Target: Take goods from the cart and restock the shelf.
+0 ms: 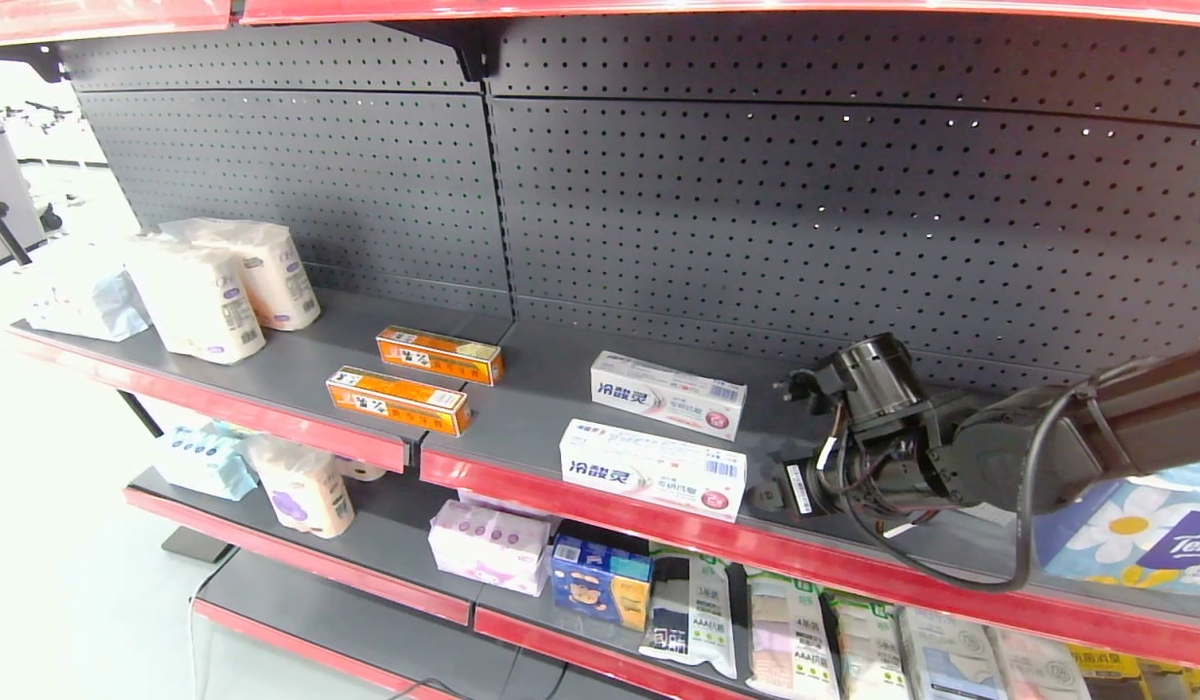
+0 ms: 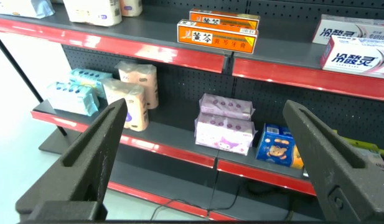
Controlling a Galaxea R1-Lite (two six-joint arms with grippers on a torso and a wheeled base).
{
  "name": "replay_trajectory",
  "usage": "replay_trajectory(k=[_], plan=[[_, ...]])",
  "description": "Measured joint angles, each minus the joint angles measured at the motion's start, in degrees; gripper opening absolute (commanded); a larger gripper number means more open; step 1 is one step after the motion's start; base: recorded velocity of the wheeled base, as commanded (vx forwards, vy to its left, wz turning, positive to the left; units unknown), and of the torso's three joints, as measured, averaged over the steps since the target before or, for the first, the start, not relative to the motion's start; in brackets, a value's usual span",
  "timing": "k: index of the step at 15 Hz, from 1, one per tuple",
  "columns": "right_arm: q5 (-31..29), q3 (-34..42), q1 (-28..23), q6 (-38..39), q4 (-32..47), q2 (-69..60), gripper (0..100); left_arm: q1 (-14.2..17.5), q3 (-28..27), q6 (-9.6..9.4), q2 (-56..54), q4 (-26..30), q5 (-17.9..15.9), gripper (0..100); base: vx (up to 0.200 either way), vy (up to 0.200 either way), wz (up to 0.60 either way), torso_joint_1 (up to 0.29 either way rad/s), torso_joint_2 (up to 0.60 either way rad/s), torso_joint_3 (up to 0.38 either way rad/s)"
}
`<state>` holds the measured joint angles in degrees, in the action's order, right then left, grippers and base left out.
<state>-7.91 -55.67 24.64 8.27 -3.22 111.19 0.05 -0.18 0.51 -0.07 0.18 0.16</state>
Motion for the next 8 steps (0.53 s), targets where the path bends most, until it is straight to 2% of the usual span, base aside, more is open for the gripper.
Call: replay_trajectory(k=[8], plan=[[0.0,-1.0,1.4,-0.1,0.0,0.6,100,0.0,0.0,0.0,0.0,0.0,0.0,100,0.0,0.0,0.0,0.0,0.0,0.0]])
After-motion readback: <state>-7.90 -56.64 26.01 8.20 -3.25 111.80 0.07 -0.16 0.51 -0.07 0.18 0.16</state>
